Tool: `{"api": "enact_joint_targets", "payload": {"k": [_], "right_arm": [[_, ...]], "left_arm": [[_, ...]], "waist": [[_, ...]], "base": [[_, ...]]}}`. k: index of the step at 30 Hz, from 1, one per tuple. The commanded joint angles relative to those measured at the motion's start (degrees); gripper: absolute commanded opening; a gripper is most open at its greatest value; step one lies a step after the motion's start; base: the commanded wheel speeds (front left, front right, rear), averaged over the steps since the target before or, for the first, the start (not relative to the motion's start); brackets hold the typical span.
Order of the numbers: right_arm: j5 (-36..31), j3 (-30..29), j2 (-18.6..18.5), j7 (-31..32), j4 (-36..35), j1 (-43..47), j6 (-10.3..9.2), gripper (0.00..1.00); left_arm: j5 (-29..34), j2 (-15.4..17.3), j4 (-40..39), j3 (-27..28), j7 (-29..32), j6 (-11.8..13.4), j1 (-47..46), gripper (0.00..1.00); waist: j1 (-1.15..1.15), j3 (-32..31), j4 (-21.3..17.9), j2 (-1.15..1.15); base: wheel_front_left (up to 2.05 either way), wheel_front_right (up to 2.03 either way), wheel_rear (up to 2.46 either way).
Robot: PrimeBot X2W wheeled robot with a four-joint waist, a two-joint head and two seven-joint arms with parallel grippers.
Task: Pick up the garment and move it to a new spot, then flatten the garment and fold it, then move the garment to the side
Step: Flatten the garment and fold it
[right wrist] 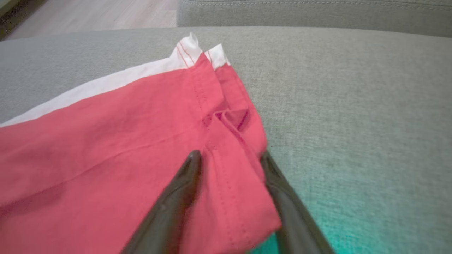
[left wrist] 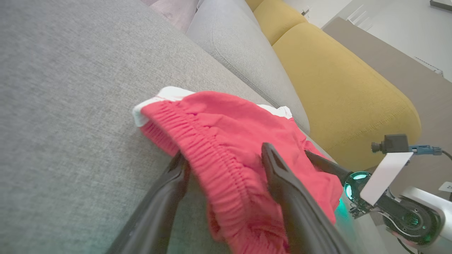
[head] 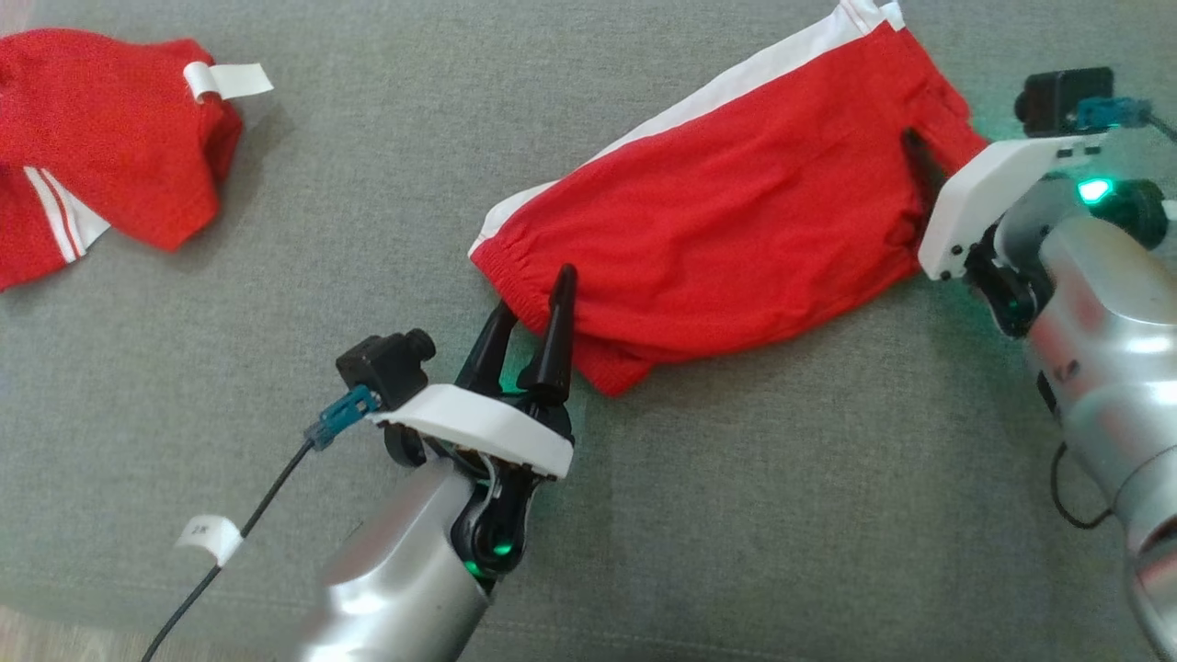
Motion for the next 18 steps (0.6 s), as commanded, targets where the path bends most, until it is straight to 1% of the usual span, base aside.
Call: {"api": "enact_joint_targets", "payload": {"k": [1,6,14,16,18], "right_arm": [[0.9,1.5,0.8,1.2,-0.5,3.1,0.23,0.0],[2.9,1.0,0.2,-1.6,-2.1,3.3,0.23,0.0],[8.3,-1.9,0.4,-9.7,-4.5,6.8,0.23,0.0],[9.0,-2.1,0.5,-10.7,-4.9,7.6,0.23,0.0],[10.3,-2.5,0.7,-12.6,-6.0,9.4,0.23,0.0]], "left_arm": [[0.2,0.8,0.2,1.7,-0.2,0.1,0.9,1.0],[0.3,0.8,1.3,2.2,-0.2,0.1,1.1,1.0],[2.5,0.8,3.6,4.2,-0.2,0.1,3.4,1.0],[3.0,0.8,3.8,4.9,-0.2,0.1,3.8,1.0],[4.3,0.8,3.7,7.0,-0.2,0.1,4.7,1.0]], "waist": [[0.0,-0.3,-0.4,0.0],[0.0,-0.6,-1.3,0.0],[0.0,-3.9,-3.2,0.0],[0.0,-4.5,-3.6,0.0],[0.0,-5.8,-4.5,0.0]], "base": [[0.0,0.0,0.0],[0.0,0.0,0.0],[0.0,0.0,0.0],[0.0,0.0,0.0],[0.0,0.0,0.0]]}}
